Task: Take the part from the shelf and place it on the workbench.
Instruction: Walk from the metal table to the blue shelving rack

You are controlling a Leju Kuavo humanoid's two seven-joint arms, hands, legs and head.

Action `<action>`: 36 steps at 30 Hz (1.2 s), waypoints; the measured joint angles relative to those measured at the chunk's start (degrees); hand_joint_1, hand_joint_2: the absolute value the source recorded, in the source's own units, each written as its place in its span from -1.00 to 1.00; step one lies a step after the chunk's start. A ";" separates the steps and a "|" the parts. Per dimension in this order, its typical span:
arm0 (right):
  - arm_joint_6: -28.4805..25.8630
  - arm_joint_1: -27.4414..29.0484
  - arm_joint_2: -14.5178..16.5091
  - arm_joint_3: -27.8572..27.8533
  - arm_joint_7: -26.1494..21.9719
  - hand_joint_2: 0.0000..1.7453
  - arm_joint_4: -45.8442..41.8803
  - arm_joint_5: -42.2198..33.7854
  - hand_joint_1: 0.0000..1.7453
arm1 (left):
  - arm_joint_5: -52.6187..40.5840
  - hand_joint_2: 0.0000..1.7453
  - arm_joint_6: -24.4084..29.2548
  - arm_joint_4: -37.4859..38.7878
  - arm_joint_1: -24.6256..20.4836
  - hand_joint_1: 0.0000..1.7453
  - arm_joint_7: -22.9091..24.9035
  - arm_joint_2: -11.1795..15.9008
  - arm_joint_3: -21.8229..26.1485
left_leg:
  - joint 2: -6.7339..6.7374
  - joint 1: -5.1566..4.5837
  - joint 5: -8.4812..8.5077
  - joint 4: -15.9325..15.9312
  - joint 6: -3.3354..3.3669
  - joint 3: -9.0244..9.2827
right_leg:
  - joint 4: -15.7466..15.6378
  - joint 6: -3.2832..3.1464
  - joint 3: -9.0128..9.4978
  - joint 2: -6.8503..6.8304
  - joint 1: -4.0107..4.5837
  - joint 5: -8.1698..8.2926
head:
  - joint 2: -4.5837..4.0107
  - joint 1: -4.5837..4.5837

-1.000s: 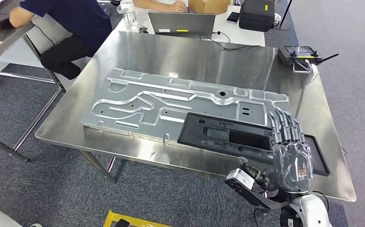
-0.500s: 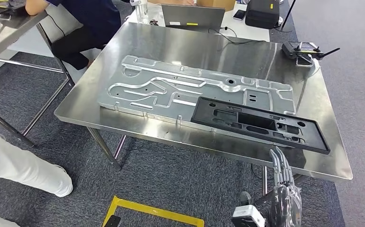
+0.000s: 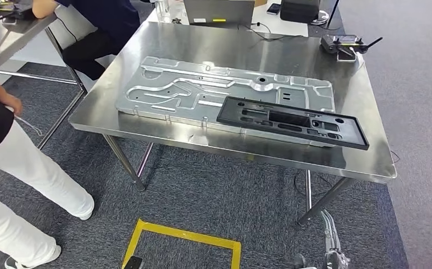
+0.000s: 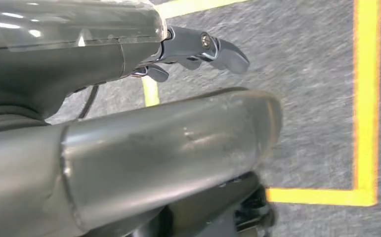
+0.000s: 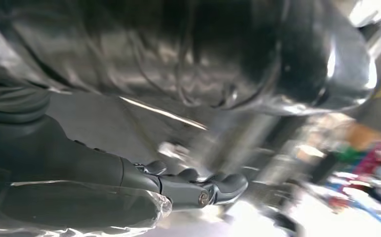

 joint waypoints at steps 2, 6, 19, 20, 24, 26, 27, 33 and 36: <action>-0.83 3.65 0.69 -0.97 -0.20 -1.00 0.02 -2.65 -1.00 | 0.53 -1.00 0.53 0.00 0.10 -1.00 -0.16 -0.01 0.53 | -0.01 0.15 -5.37 6.70 -0.42 -0.96 | 0.22 -0.10 -1.81 -0.33 0.06 1.25 | 0.01 -0.02; 0.48 14.47 8.65 -8.78 -5.51 -1.00 -0.08 -8.91 -1.00 | 1.78 -1.00 1.62 0.00 0.47 -1.00 -0.33 0.04 1.95 | -0.05 0.48 -2.10 8.33 -0.82 3.81 | 1.89 0.31 -5.92 -0.94 0.09 3.16 | 0.02 -0.02; 15.66 26.20 30.45 -35.03 19.07 -1.00 11.63 -20.56 -1.00 | 2.46 -1.00 3.50 0.00 0.88 -1.00 -0.69 0.28 5.19 | -0.81 0.06 -0.28 -7.77 2.66 10.47 | 18.30 3.20 -11.86 0.50 -0.27 -5.89 | 0.01 0.09; 15.58 26.18 30.71 -35.43 19.36 -1.00 12.30 -20.56 -1.00 | 2.46 -1.00 3.50 0.00 0.88 -1.00 -0.68 0.27 5.24 | -1.07 0.00 0.02 -7.58 2.57 9.92 | 16.96 3.06 -10.16 0.63 -0.25 -5.23 | 0.01 0.09; 15.22 26.22 31.57 -36.47 19.96 -1.00 13.80 -20.47 -1.00 | 2.44 -1.00 3.50 0.00 0.55 -1.00 -0.66 -0.14 5.33 | -2.66 -0.15 0.95 -6.87 2.02 8.51 | 2.36 1.40 -0.19 4.16 0.07 -1.25 | 0.01 0.06; 15.07 26.10 31.91 -36.73 21.65 -1.00 14.27 -21.44 -1.00 | 2.38 -1.00 3.63 0.00 0.41 -1.00 -0.62 -0.29 5.40 | -3.64 -0.05 1.42 -6.74 1.37 7.81 | 0.62 1.05 0.51 4.08 0.27 -1.16 | 0.00 0.06; 15.02 25.86 32.06 -36.79 23.37 -1.00 14.60 -22.78 -1.00 | 2.28 -1.00 3.80 0.00 0.41 -1.00 -0.57 -0.30 5.46 | -4.12 0.01 1.62 -6.73 0.99 7.69 | 0.28 0.90 0.52 3.47 0.15 -0.89 | 0.00 0.06; 21.20 20.89 33.45 -36.16 30.34 -1.00 22.87 -37.23 -1.00 | 1.37 -1.00 6.07 0.00 0.40 -1.00 -0.11 -0.42 5.70 | -1.16 0.35 -6.28 7.29 -0.52 1.03 | -0.66 0.04 -0.02 -0.98 -0.10 0.22 | 0.01 -0.07; 28.21 17.66 33.71 -35.98 30.32 -1.00 28.04 -42.53 -1.00 | 0.42 -1.00 6.64 0.00 0.54 -1.00 0.23 -0.50 5.69 | -0.19 0.79 -3.92 5.39 -1.05 2.63 | 0.50 0.34 -0.82 -2.85 -0.18 -0.15 | 0.01 -0.07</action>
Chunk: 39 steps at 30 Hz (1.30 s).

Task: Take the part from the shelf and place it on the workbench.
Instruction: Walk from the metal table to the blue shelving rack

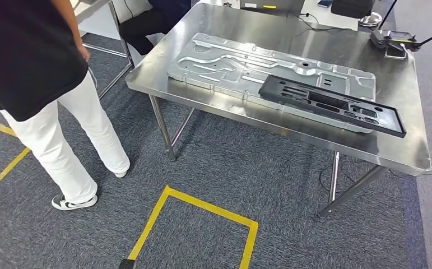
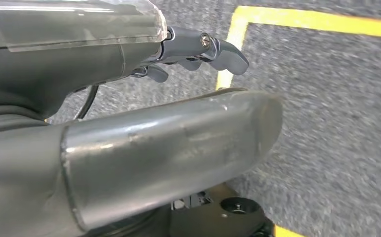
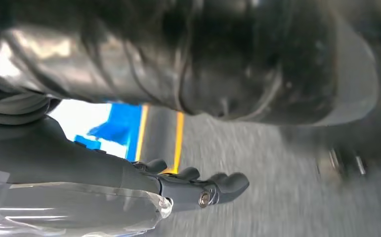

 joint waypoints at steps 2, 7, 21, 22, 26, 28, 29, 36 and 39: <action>2.92 -1.79 0.07 -0.14 -0.03 -1.00 3.16 0.21 -1.00 | -0.50 -1.00 0.21 0.00 -0.19 -1.00 -0.02 -0.08 -0.01 | 1.98 0.06 2.82 -7.39 0.01 3.86 | 1.02 0.59 -0.33 -1.12 0.01 -0.49 | 0.00 0.01; 8.36 -3.95 0.10 -1.31 -0.74 -1.00 6.99 4.65 -1.00 | -1.14 -1.00 0.25 -0.02 -0.43 -1.00 -0.26 -0.30 -0.02 | 1.59 -0.25 4.01 -10.54 1.93 4.83 | 1.87 2.15 -0.22 -2.43 0.15 -1.01 | 0.00 0.07; 14.62 -5.72 0.09 -5.51 -4.45 -1.00 11.03 9.34 -1.00 | -1.69 -1.00 0.62 -0.04 -0.86 -1.00 -0.14 -0.82 -0.02 | -7.11 -0.52 6.03 -10.47 2.20 2.75 | 1.69 0.03 -0.17 7.68 0.38 -1.05 | 0.01 0.14; 14.93 -5.82 0.12 -5.61 -4.44 -1.00 11.03 9.59 -1.00 | -1.62 -1.00 0.65 -0.04 -0.73 -1.00 -0.11 -0.76 0.00 | -7.18 -0.52 6.07 -10.44 1.86 2.54 | 1.18 -0.05 -0.02 6.87 0.20 -0.89 | 0.00 0.13; 15.99 -5.47 0.20 -6.07 -3.90 -1.00 11.01 10.67 -1.00 | -1.43 -1.00 0.84 -0.04 -0.71 -1.00 -0.09 -0.61 0.11 | -1.79 -0.65 0.80 -2.42 0.60 -1.26 | -0.61 -0.62 0.64 3.41 -0.19 -0.15 | -0.01 -0.20; 16.80 -5.37 0.20 -6.53 -3.36 -1.00 11.01 11.75 -1.00 | -1.39 -1.00 0.86 -0.04 -0.73 -1.00 -0.08 -0.61 0.29 | -0.77 -0.28 -1.82 3.76 -0.05 -3.91 | -0.52 -0.66 0.56 1.43 -0.10 -0.23 | -0.01 -0.25; 17.25 -5.39 0.20 -6.90 -3.24 -1.00 11.00 12.72 -1.00 | -1.38 -1.00 0.86 -0.04 -0.64 -1.00 -0.07 -0.60 0.38 | -0.54 -0.10 -1.60 4.37 -0.29 -3.95 | -0.45 -0.59 0.53 0.58 -0.10 -0.31 | -0.01 -0.25; 17.77 -5.68 0.12 -12.05 -7.43 -1.00 9.74 22.79 -1.00 | 2.13 -1.00 1.46 -0.18 -0.66 -1.00 -0.59 -0.41 1.43 | 3.30 -0.39 4.32 -10.36 1.03 4.06 | 1.28 1.26 0.62 -3.48 0.33 -1.57 | 0.00 -0.07; 15.92 -6.26 0.03 -15.81 -11.36 -1.00 8.69 25.54 -1.00 | 10.36 -1.00 2.30 -0.42 0.16 -1.00 -2.48 -0.38 5.46 | 1.92 -0.27 4.80 -10.74 2.16 3.97 | 2.63 2.05 0.36 -2.36 0.00 -2.96 | 0.01 -0.07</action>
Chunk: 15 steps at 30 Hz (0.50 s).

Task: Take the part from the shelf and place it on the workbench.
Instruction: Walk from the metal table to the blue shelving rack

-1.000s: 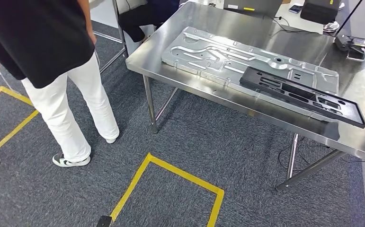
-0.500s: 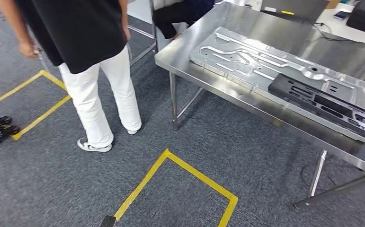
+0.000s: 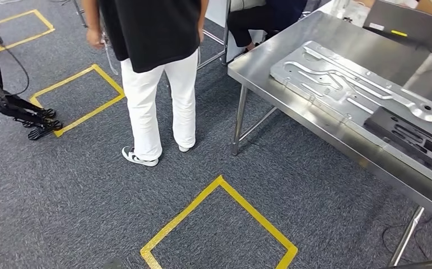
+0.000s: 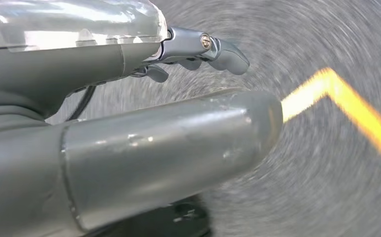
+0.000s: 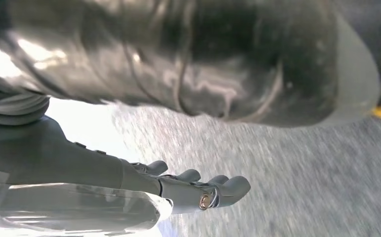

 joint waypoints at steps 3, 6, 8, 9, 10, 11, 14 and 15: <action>-0.77 -0.18 -0.05 -3.77 -2.86 -1.00 -0.77 3.14 -1.00 | 2.06 -1.00 -0.24 -0.15 0.82 -1.00 -1.45 0.03 4.68 | -1.72 0.09 0.53 -0.12 0.84 -0.31 | 9.17 0.41 -3.75 4.49 -0.23 -5.79 | 0.00 0.05; -0.57 -0.74 -0.05 -7.40 -4.74 -1.00 -0.99 5.24 -1.00 | 2.10 -1.00 -0.30 -0.26 1.40 -1.00 -1.75 0.03 7.29 | -4.11 -0.11 0.71 0.07 1.09 -0.57 | 13.58 0.20 -5.80 5.62 -0.16 -6.00 | -0.01 0.04; -0.76 -1.54 -0.08 -9.25 -6.89 -1.00 -1.02 6.60 -1.00 | 1.62 -1.00 -0.75 -0.33 1.68 -1.00 -2.09 -0.08 8.29 | -5.75 -0.12 0.73 0.29 1.05 -0.59 | 7.49 -0.36 -3.23 7.04 -0.11 -1.77 | -0.01 0.05; -1.21 -2.27 -0.10 -10.35 -8.31 -1.00 -0.92 7.37 -1.00 | 0.93 -1.00 -1.89 -0.64 1.94 -1.00 -2.16 -0.26 8.57 | -6.45 -0.21 0.72 0.47 0.91 -0.70 | 3.96 -0.69 -1.80 8.59 -0.11 -0.11 | -0.01 0.03; -1.75 -3.21 -0.13 -11.70 -9.75 -1.00 -0.75 8.09 -1.00 | 0.40 -1.00 -4.41 -2.01 2.72 -1.00 -1.17 -0.61 8.66 | -7.09 -0.23 0.78 0.60 0.67 -0.89 | 1.30 -0.92 -0.76 9.92 -0.11 0.88 | -0.01 0.03; -2.31 -4.26 -0.15 -13.32 -11.03 -1.00 -0.58 8.73 -1.00 | 0.32 -1.00 -7.94 -5.15 4.41 -1.00 1.14 -1.29 8.48 | -7.61 -0.21 0.84 0.65 0.33 -1.19 | -0.18 -1.10 -0.24 11.01 -0.05 1.19 | -0.01 0.01; -3.43 -7.00 -0.19 -18.19 -15.17 -1.00 -0.31 11.07 -1.00 | 4.07 -1.00 -17.00 -26.29 14.02 -1.00 16.50 -5.04 4.55 | -8.12 0.03 0.82 0.80 -0.85 -1.58 | -1.13 -1.72 0.23 10.26 0.09 1.32 | -0.01 -0.01; -3.57 -7.77 -0.19 -19.61 -17.07 -1.00 -0.16 12.32 -1.00 | 4.74 -1.00 -17.86 -32.98 16.83 -1.00 20.15 -6.09 2.80 | -7.18 0.01 0.12 1.73 -1.06 -2.00 | -1.58 -2.04 0.45 9.52 0.03 1.56 | 0.00 -0.09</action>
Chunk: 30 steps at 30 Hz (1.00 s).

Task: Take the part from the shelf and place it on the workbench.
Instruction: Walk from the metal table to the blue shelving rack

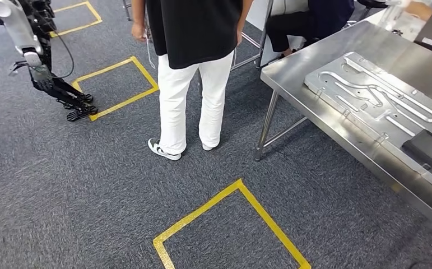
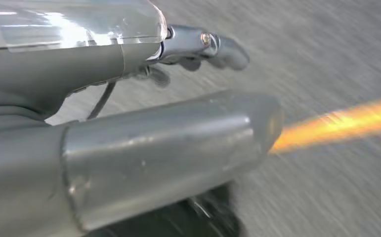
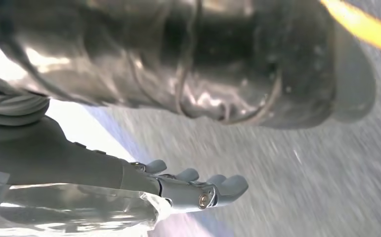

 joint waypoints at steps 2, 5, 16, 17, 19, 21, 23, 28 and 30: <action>0.43 -1.69 0.05 -2.59 -3.20 -1.00 0.78 2.57 -1.00 | -1.00 -1.00 -0.23 -7.47 2.74 -1.00 0.95 -1.15 -1.95 | 2.68 -0.11 -3.14 4.89 -0.20 -2.49 | -0.63 -0.42 0.15 -2.23 -0.07 0.32 | 0.00 -0.20; 1.48 -4.89 0.09 -6.29 -5.07 -1.00 2.81 5.02 -1.00 | -3.65 -1.00 -0.61 -12.82 3.26 -1.00 -2.49 -1.97 -2.07 | 4.43 -0.07 -6.91 13.44 -0.72 -6.39 | -0.53 -0.62 -0.11 -5.75 0.17 0.23 | -0.01 -0.30; 7.07 -11.05 0.18 -12.00 -8.16 -1.00 10.36 9.49 -1.00 | -6.54 -1.00 0.17 -16.36 1.73 -1.00 -5.96 -3.58 1.96 | 6.84 -0.28 0.50 -3.05 1.65 2.94 | 2.43 1.50 -0.51 -8.12 0.25 -2.30 | -0.01 -0.21; 7.96 -11.31 0.18 -12.57 -8.66 -1.00 11.07 10.69 -1.00 | -6.43 -1.00 0.53 -16.38 1.35 -1.00 -6.32 -3.65 2.45 | 6.28 -0.15 0.85 -3.31 1.96 2.91 | 5.17 1.74 -1.72 -6.34 0.06 -4.11 | -0.01 -0.20; 9.77 -12.08 0.18 -14.20 -9.90 -1.00 13.02 13.85 -1.00 | -5.95 -1.00 1.46 -16.34 0.38 -1.00 -7.10 -3.83 3.74 | 5.01 -0.18 1.16 -3.32 2.30 2.46 | 12.33 2.04 -5.10 -4.19 -0.14 -7.67 | -0.01 -0.18; 10.67 -13.04 0.18 -15.87 -10.99 -1.00 15.11 16.38 -1.00 | -5.58 -1.00 2.13 -16.21 -0.29 -1.00 -7.55 -4.06 5.14 | 3.51 -0.18 1.23 -3.12 2.27 2.27 | 15.39 2.26 -6.68 -3.84 -0.31 -7.67 | -0.01 -0.17; 10.93 -13.70 0.17 -17.11 -11.55 -1.00 16.56 17.32 -1.00 | -5.42 -1.00 2.40 -16.07 -0.62 -1.00 -7.69 -4.21 6.24 | 1.93 -0.16 1.12 -2.68 2.04 2.25 | 10.46 2.33 -4.59 -3.20 -0.65 -3.70 | -0.01 -0.16; 11.57 -14.78 0.18 -19.07 -12.26 -1.00 18.49 18.39 -1.00 | -5.10 -1.00 2.74 -15.96 -1.19 -1.00 -8.07 -4.41 7.41 | -1.37 -0.11 1.11 -1.47 0.16 0.93 | 1.54 1.67 -1.16 0.01 -0.62 -0.35 | -0.02 -0.23; 12.39 -15.74 0.21 -20.10 -13.38 -1.00 19.25 20.34 -1.00 | -4.73 -1.00 3.13 -15.79 -1.18 -1.00 -8.25 -4.46 7.98 | -0.98 0.17 0.87 -0.98 -0.49 0.38 | 1.09 0.78 -1.08 -1.28 -0.58 0.09 | -0.01 -0.27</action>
